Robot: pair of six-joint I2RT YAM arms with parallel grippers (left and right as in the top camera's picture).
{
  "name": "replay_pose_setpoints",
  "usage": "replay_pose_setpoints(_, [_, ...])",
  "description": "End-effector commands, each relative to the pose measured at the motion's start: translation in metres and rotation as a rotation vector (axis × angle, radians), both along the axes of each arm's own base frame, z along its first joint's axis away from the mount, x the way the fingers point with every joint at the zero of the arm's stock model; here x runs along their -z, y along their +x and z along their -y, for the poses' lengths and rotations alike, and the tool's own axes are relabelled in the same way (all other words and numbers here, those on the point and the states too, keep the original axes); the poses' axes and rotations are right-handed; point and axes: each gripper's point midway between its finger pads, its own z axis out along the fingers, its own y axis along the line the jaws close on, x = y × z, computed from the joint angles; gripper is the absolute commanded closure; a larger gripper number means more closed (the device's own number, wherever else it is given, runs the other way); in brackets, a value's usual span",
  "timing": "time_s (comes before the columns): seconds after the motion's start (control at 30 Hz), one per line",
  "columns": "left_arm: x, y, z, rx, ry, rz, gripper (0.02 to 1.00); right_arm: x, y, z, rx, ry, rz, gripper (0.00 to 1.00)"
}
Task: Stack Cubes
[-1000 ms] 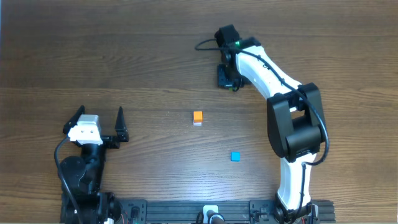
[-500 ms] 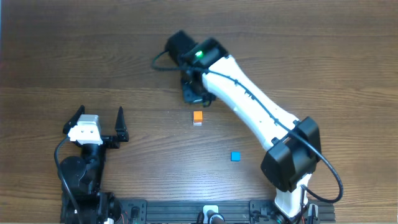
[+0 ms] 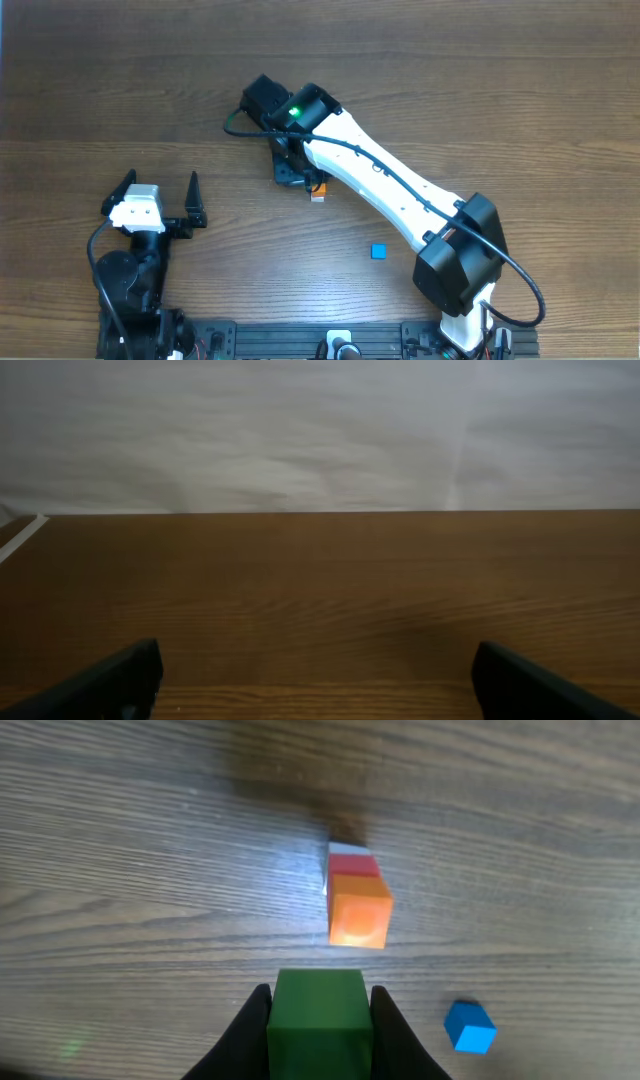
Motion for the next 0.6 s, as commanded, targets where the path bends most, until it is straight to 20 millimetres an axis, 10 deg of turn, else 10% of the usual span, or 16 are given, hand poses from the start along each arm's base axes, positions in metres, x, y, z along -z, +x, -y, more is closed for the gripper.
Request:
replay_pose_setpoints(0.03, [0.001,0.000,0.000,0.002,0.017,0.003,0.020,0.013,-0.001,0.011,0.064,0.005,-0.032,0.989])
replay_pose_setpoints(0.6, [0.001,0.000,0.000,0.002,0.017,0.003,0.020,0.029,0.008,0.012,0.073,0.020,-0.011,0.989])
